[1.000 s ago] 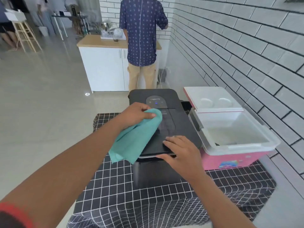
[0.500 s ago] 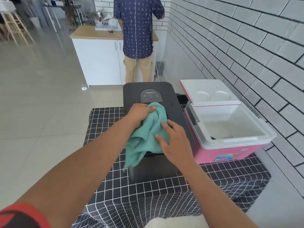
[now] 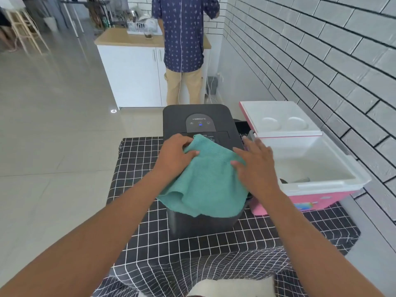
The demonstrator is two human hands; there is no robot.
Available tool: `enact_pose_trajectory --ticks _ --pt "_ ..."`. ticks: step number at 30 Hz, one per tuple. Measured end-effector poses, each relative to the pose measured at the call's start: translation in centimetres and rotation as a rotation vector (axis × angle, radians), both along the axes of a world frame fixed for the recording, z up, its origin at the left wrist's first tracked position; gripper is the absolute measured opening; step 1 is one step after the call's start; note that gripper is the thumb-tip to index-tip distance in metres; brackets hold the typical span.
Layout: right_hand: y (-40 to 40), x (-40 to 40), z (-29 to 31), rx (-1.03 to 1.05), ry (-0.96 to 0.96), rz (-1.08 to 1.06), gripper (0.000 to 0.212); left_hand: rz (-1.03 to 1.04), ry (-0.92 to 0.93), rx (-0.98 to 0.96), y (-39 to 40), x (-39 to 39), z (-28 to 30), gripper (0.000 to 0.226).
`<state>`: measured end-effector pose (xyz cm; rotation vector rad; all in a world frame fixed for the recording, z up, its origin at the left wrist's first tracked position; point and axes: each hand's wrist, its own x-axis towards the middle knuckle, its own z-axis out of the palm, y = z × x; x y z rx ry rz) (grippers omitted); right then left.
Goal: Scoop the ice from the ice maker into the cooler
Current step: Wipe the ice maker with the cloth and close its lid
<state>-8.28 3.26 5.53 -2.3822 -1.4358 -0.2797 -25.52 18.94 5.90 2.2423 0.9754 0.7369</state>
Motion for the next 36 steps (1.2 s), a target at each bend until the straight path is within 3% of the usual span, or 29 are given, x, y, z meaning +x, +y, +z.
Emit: enact_pose_trajectory --ticks 4,7,10,14,19,23,29,36 --pt "2.1 -4.7 -1.5 -0.083 0.071 0.140 0.064 0.181 -0.018 0.141 -0.1 0.4 -0.8 0.027" --pt "3.1 -4.8 -2.5 -0.165 0.055 0.134 0.089 0.142 0.038 0.062 0.8 0.1 -1.2 0.037" --pt "4.1 -1.5 -2.2 -0.195 0.081 0.156 0.096 0.079 0.186 0.028 1.6 0.3 -1.5 0.053" --pt "5.1 4.6 -0.6 -0.314 0.179 0.243 0.093 0.121 0.289 0.121 1.2 1.3 -2.0 0.064" --pt "7.3 3.8 0.4 -0.321 0.146 0.244 0.058 0.145 0.399 0.244 0.8 1.3 -2.7 0.063" --pt "5.9 -1.4 -2.2 -0.250 0.067 0.094 0.076 0.156 0.411 0.257 0.7 1.4 -2.7 0.065" --pt "10.2 5.1 -1.3 -0.244 0.249 0.119 0.075 0.176 0.416 0.250 0.8 1.4 -2.9 0.066" --pt "12.9 8.1 -0.7 -0.261 0.265 0.188 0.069 0.181 0.396 0.226 0.5 1.4 -2.5 0.065"
